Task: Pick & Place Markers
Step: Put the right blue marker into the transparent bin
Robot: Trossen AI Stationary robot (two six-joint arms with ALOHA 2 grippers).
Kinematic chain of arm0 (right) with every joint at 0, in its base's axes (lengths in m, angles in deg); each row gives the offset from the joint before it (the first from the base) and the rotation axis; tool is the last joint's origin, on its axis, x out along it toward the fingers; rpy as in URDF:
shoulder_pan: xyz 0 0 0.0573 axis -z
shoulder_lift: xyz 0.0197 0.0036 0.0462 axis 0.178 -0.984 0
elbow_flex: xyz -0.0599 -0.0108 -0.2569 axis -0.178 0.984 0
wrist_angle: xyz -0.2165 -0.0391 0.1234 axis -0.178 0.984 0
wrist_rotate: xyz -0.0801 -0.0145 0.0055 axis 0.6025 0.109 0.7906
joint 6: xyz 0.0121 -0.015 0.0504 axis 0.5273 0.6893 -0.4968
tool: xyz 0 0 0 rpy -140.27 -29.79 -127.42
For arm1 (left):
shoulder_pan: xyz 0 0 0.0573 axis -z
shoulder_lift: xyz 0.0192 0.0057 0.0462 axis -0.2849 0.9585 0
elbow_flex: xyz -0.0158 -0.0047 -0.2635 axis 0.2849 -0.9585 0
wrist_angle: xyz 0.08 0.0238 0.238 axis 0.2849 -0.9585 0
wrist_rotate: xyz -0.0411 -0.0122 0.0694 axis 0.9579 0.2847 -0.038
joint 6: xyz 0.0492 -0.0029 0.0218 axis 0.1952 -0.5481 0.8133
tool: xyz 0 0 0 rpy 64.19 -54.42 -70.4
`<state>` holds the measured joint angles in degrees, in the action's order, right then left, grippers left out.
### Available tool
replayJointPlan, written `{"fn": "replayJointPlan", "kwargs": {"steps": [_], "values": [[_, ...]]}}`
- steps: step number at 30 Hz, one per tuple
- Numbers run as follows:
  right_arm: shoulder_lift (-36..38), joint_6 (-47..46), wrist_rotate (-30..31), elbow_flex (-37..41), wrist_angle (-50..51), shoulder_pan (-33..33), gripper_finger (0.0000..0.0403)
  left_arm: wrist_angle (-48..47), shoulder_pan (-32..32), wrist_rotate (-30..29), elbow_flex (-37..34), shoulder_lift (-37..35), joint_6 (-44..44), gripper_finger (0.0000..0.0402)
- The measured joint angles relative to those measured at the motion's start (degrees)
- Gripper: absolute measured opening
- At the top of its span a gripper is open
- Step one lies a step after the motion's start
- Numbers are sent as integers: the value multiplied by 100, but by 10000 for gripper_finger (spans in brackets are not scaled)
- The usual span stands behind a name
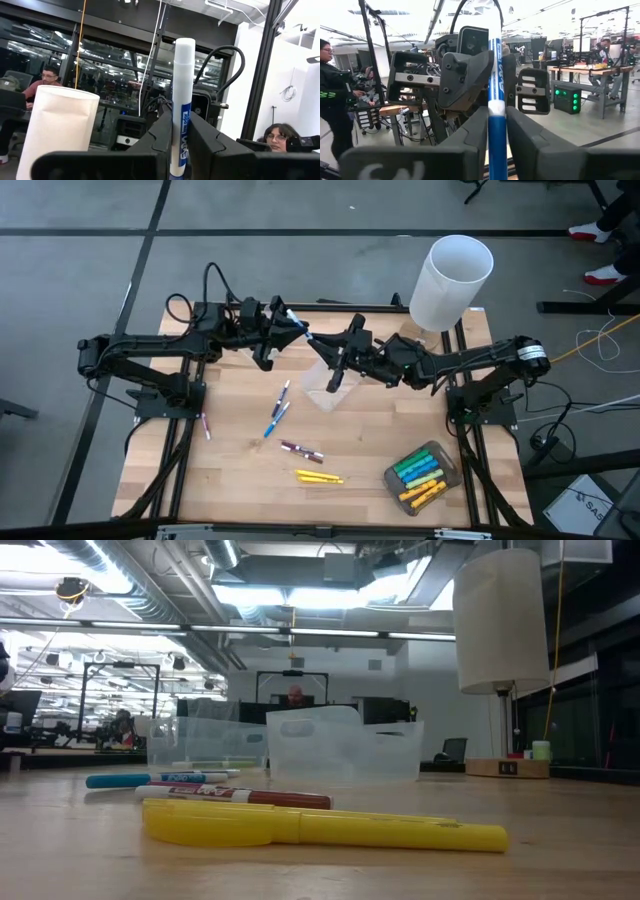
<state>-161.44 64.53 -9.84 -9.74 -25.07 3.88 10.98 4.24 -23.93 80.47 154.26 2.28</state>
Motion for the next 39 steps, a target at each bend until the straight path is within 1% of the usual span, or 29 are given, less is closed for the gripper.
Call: {"fn": "replayJointPlan", "kwargs": {"steps": [5,8,14,17,19,22,27,31,36,39], "values": [[0,4,12,0,-15,-2,110,-10,-4,-3,0,0,1,32],[5,18,25,0,-17,-2,126,-11,-4,-3,0,0,2,32],[93,156,30,0,60,-26,132,-11,-22,1,0,0,54,32],[226,141,14,0,407,-26,131,-14,-22,2,0,0,54,32],[329,103,-41,0,726,-47,125,-25,-22,32,0,0,55,32],[516,23,-48,0,1209,-86,104,-37,-22,49,0,0,55,32],[765,-20,-79,0,1869,-173,52,-54,-22,49,0,0,52,32],[939,-35,-360,0,2223,-181,9,-54,-22,64,0,0,52,32],[1089,-206,-702,0,2697,-181,10,-52,-22,158,0,0,49,32],[1156,-302,-920,0,3043,-181,4,-52,-22,158,0,0,48,32]]}}
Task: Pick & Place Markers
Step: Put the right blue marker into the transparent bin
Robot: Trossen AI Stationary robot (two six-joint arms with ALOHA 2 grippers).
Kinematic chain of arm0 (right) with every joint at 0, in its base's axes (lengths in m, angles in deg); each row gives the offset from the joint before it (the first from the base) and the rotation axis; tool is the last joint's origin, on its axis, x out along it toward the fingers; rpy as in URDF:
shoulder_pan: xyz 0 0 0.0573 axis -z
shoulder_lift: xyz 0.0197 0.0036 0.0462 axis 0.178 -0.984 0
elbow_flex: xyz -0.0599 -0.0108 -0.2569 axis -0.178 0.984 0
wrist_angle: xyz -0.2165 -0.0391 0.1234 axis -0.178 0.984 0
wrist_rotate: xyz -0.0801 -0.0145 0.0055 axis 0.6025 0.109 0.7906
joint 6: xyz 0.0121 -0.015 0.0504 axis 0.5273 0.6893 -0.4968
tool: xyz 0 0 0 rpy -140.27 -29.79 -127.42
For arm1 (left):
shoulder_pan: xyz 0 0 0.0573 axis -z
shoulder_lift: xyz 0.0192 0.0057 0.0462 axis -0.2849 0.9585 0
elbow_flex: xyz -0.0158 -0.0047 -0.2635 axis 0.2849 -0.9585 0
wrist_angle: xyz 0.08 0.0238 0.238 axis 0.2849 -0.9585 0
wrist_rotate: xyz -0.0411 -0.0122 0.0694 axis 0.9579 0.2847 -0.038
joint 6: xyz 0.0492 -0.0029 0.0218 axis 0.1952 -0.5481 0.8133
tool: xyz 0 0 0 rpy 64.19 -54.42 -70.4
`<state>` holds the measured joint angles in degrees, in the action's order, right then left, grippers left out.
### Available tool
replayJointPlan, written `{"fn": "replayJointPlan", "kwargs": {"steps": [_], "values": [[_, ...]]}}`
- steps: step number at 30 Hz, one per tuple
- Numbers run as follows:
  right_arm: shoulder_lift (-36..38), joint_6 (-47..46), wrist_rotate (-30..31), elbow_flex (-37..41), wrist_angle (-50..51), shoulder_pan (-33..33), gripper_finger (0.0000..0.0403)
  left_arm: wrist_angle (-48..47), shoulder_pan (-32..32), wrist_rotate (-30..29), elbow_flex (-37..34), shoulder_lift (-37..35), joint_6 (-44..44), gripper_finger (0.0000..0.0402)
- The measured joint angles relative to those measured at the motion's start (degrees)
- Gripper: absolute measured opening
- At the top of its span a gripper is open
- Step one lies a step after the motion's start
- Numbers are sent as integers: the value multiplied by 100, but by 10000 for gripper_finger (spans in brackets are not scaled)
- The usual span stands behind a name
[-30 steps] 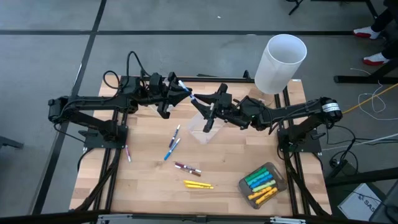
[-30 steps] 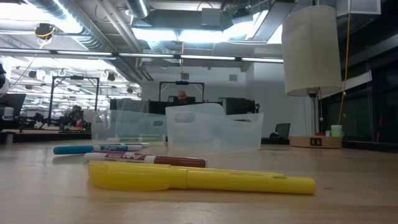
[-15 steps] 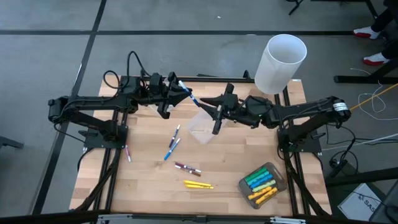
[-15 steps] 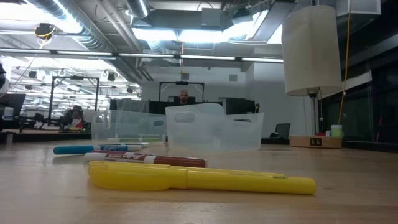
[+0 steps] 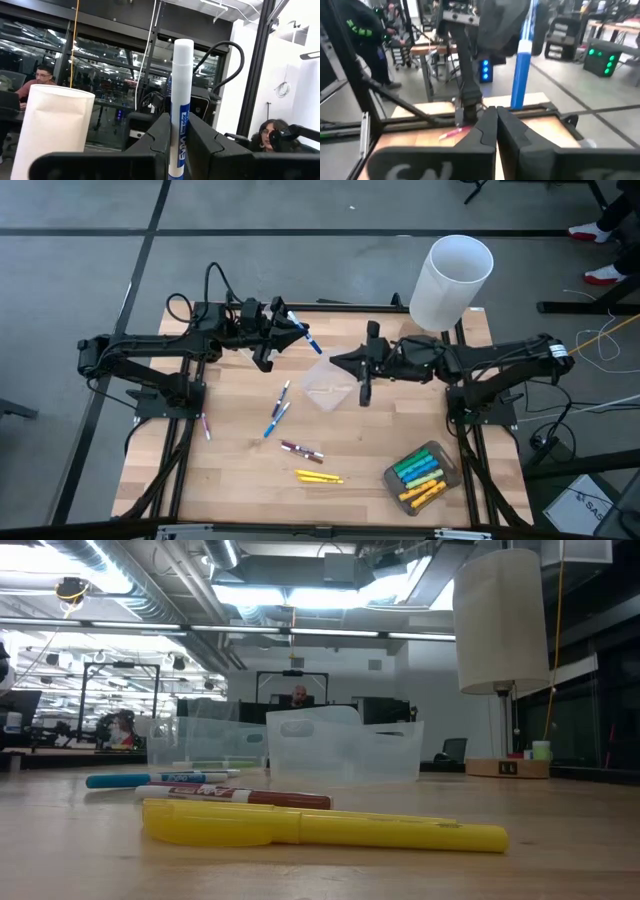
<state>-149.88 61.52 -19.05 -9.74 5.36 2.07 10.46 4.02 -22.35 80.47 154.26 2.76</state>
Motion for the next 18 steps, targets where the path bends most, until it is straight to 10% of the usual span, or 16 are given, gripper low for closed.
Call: {"fn": "replayJointPlan", "kwargs": {"steps": [18], "values": [[675,-319,-353,882,133,0,1,1,1,2,0,0,-4,32]]}}
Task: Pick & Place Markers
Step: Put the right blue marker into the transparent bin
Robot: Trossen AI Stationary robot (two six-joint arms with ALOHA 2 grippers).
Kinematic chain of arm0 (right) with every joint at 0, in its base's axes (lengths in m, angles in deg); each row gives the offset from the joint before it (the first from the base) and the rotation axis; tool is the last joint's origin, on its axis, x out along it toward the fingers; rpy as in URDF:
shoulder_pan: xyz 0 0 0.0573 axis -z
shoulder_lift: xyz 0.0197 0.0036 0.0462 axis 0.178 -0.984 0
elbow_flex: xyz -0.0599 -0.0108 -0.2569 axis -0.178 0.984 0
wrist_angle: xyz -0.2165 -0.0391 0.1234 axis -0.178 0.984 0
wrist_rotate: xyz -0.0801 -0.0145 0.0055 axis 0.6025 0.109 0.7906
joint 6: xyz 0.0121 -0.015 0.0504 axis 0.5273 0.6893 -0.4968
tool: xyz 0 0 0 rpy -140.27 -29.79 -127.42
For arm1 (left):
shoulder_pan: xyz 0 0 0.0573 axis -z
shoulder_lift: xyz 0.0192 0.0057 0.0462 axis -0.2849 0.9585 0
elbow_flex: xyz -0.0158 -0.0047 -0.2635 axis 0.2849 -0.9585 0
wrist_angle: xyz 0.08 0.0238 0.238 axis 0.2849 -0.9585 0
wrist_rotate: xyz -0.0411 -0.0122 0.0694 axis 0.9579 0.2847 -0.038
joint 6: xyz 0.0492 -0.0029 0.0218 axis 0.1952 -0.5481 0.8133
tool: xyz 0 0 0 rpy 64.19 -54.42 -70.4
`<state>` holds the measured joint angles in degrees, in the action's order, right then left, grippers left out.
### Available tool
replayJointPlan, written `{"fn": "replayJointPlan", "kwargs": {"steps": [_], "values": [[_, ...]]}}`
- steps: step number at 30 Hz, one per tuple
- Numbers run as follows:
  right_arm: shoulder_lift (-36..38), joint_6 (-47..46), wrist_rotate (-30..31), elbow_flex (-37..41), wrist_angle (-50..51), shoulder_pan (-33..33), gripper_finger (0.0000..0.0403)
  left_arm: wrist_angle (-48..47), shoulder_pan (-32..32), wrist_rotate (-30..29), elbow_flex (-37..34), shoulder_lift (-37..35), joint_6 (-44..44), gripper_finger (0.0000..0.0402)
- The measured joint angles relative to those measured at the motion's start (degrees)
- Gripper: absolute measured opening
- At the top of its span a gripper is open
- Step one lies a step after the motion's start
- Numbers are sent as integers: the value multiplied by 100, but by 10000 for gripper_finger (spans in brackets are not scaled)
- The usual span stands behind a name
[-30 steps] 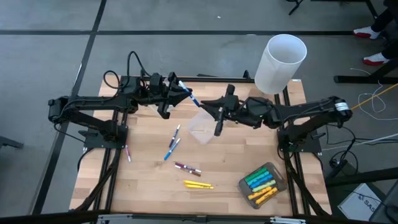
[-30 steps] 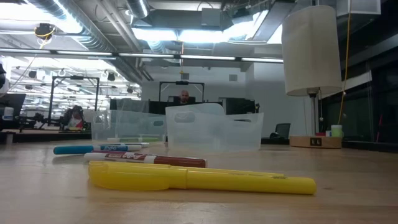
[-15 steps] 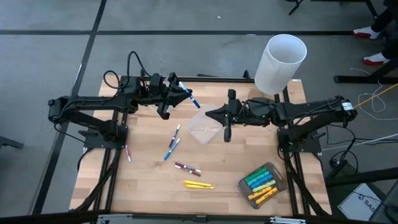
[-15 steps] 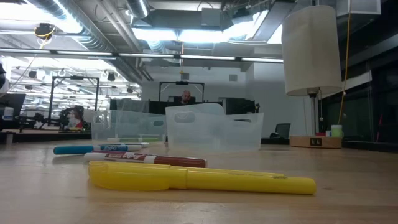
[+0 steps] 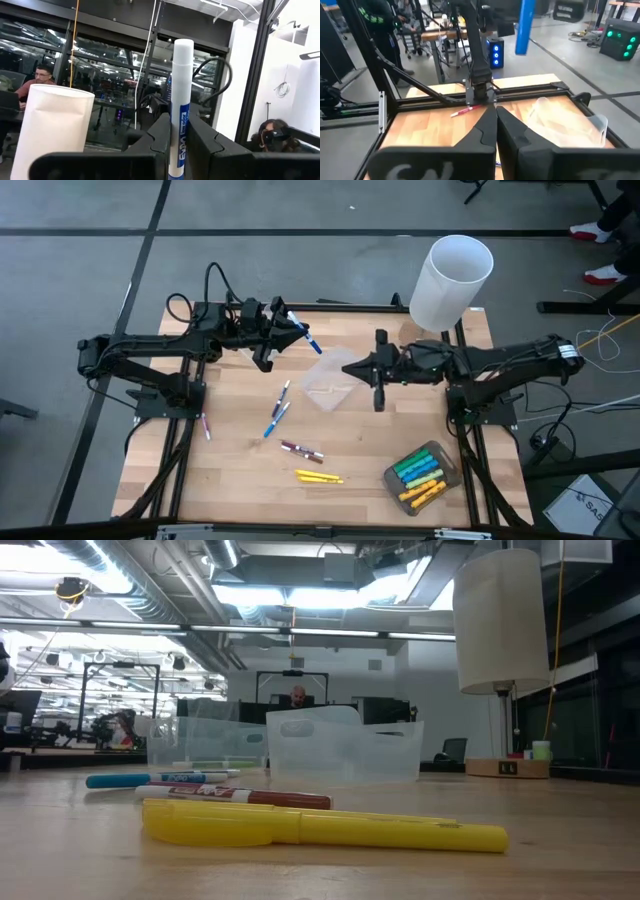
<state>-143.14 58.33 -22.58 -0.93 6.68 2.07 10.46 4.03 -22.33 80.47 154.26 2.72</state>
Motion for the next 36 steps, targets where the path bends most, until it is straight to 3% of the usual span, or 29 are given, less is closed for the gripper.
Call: {"fn": "replayJointPlan", "kwargs": {"steps": [21,36], "values": [[2186,-306,-884,2712,-453,2,1,1,6,196,0,0,7,32],[3510,-308,-891,4064,-626,203,1,-45,6,192,0,0,17,32]]}}
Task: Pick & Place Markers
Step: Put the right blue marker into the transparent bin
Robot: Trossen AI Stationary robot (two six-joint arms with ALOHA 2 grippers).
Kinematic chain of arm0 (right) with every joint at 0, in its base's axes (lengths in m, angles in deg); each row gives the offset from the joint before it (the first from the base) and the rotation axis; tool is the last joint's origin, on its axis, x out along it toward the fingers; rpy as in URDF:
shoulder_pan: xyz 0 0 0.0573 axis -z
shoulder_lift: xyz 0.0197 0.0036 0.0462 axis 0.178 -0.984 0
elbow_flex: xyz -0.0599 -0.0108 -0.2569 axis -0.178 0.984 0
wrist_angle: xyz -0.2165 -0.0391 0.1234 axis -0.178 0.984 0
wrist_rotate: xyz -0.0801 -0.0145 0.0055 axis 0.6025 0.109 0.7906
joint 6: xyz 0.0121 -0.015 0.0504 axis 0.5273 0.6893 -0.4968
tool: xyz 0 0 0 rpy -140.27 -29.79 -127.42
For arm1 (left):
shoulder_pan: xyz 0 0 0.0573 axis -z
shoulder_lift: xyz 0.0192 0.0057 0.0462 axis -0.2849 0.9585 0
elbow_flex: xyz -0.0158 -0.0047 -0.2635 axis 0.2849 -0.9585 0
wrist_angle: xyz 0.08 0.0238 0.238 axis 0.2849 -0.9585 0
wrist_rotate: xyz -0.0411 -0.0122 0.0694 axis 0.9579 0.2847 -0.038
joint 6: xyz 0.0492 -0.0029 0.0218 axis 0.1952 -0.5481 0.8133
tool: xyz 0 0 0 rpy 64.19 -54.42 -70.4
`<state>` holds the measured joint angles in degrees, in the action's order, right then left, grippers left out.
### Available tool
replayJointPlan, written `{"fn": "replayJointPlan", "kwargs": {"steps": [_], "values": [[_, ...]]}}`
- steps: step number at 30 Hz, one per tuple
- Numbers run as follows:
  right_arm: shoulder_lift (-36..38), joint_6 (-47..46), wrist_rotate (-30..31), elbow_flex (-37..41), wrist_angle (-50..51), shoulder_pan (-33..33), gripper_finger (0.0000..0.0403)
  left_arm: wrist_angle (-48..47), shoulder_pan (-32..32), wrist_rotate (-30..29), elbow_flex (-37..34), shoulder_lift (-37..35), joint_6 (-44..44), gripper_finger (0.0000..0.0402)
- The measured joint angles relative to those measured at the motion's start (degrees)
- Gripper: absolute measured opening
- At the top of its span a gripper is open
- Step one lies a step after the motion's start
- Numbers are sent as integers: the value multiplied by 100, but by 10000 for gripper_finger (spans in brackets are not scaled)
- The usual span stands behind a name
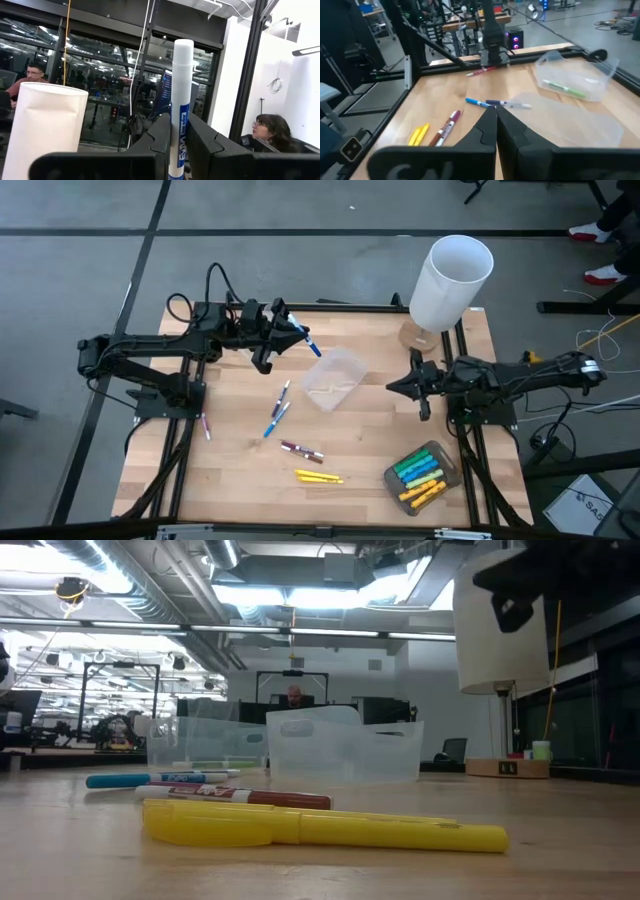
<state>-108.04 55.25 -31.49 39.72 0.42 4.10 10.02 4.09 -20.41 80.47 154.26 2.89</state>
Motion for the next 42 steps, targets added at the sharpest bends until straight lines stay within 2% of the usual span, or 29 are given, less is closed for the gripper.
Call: {"fn": "replayJointPlan", "kwargs": {"steps": [13,23,35,42], "values": [[1038,27,-262,791,-158,240,1,-2,0,0,0,0,1,32],[1569,332,-455,805,195,256,1,-5,0,-2,0,0,150,32],[1772,502,-651,813,652,256,1,-50,0,-2,-2,0,195,32],[1901,336,-910,1377,-272,256,1,-48,0,-3,-1,-1,241,32]]}}
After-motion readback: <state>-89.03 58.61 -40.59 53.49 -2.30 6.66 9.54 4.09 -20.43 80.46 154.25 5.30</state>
